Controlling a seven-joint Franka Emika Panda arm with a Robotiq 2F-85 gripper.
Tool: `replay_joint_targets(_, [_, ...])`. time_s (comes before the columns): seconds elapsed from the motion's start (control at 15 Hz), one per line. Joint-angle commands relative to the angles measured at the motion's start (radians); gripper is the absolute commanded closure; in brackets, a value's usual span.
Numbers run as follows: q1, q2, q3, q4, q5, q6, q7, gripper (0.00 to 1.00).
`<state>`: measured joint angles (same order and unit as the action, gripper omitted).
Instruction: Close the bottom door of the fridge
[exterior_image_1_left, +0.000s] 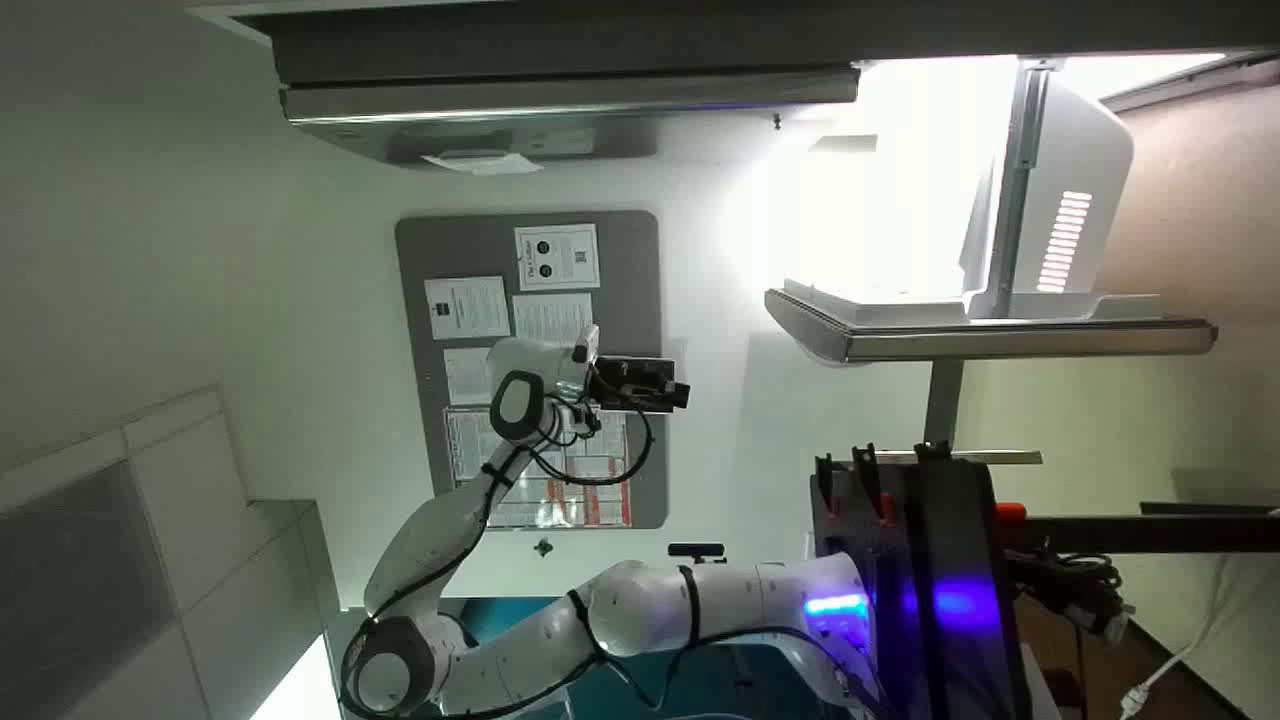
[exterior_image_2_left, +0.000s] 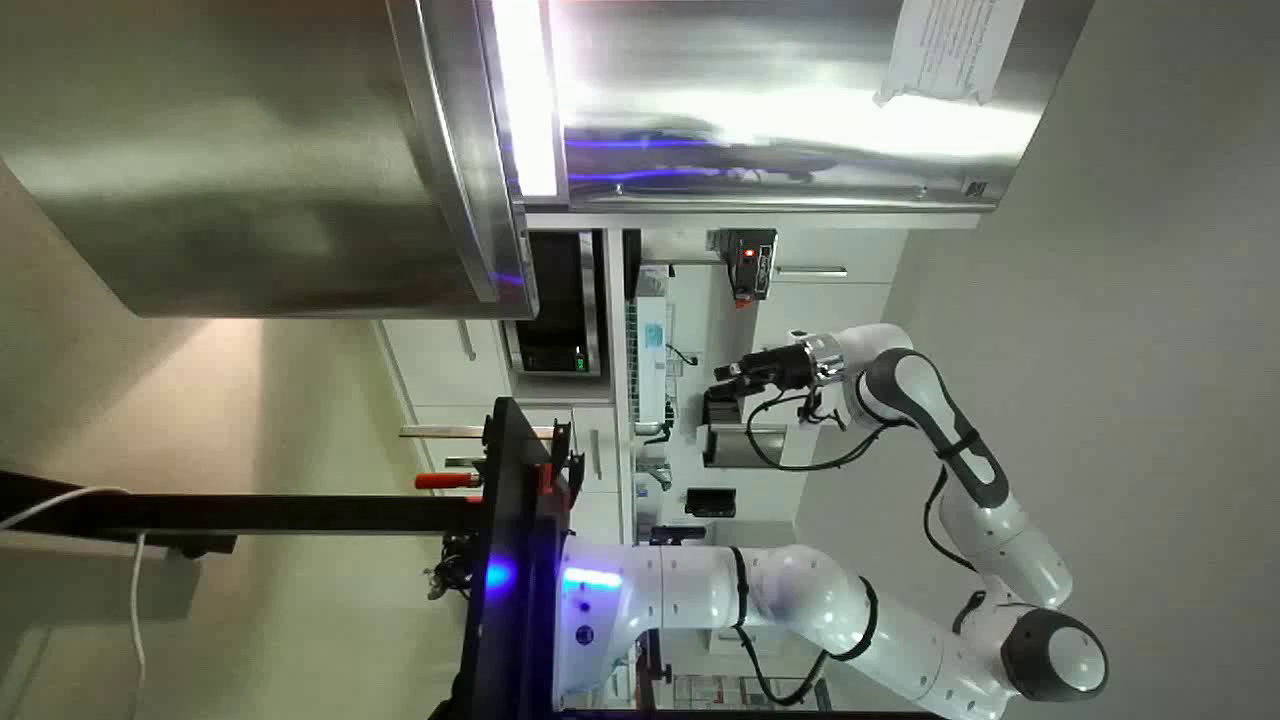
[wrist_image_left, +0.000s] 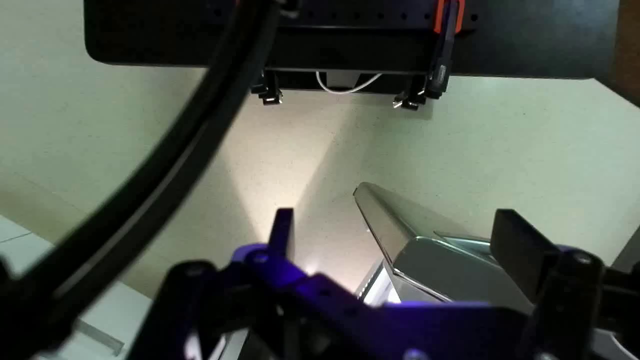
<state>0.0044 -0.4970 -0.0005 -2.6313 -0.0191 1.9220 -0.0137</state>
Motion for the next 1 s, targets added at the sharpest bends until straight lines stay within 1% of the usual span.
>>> replay_joint_targets(0.0, [0.0, 0.001, 0.0, 0.011, 0.0, 0.008, 0.0, 0.0])
replay_joint_targets(0.2, [0.0, -0.013, 0.0, 0.039, 0.0, 0.007, 0.0, 0.0])
replay_joint_targets(0.93, [0.0, -0.016, 0.0, 0.04, 0.0, 0.007, 0.0, 0.0])
